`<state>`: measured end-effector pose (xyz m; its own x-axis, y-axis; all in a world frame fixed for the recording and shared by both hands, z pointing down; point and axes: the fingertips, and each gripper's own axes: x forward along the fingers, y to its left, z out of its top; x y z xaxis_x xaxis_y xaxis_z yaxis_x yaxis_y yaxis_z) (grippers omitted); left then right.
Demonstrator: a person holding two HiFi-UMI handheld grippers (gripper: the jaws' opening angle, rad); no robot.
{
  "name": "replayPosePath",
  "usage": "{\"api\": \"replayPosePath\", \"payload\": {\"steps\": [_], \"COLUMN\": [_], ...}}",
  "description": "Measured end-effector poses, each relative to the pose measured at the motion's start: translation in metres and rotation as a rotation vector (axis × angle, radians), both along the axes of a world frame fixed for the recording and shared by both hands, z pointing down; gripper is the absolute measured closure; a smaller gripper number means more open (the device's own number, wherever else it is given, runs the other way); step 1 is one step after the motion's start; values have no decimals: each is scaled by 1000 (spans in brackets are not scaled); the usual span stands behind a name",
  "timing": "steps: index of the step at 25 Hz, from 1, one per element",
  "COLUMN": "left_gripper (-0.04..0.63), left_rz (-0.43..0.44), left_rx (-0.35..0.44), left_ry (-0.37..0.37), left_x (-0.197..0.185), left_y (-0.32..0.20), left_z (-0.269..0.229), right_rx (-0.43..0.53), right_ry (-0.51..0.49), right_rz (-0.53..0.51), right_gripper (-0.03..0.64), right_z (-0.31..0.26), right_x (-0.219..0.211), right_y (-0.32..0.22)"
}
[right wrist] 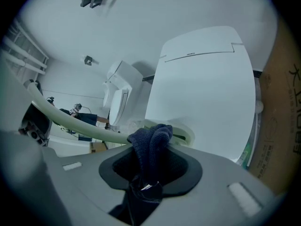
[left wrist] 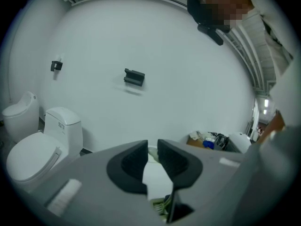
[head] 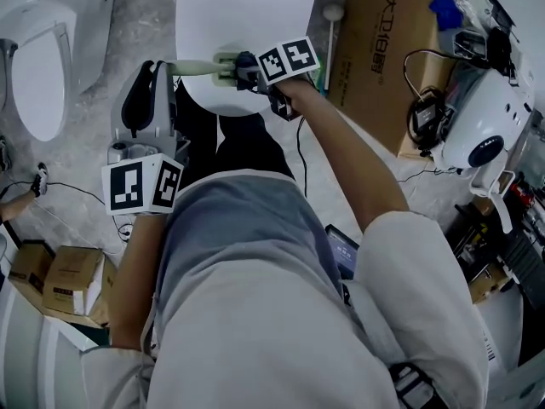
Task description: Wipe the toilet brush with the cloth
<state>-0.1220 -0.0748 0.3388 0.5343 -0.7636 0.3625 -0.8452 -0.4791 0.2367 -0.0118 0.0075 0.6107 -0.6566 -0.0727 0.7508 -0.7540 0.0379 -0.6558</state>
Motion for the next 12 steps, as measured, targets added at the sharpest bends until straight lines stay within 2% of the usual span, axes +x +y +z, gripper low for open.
{"api": "replayPosePath", "payload": {"steps": [12], "left_gripper": [595], "left_rz": [-26], "left_rx": [5], "left_ry": [21], "left_x": [2], "left_y": [1], "left_z": [-1], "right_rx": [40], "right_ry": [-18], "right_rz": [16], "right_gripper": [500], "right_z": [-24], "right_x": [1], "right_y": [-4]}}
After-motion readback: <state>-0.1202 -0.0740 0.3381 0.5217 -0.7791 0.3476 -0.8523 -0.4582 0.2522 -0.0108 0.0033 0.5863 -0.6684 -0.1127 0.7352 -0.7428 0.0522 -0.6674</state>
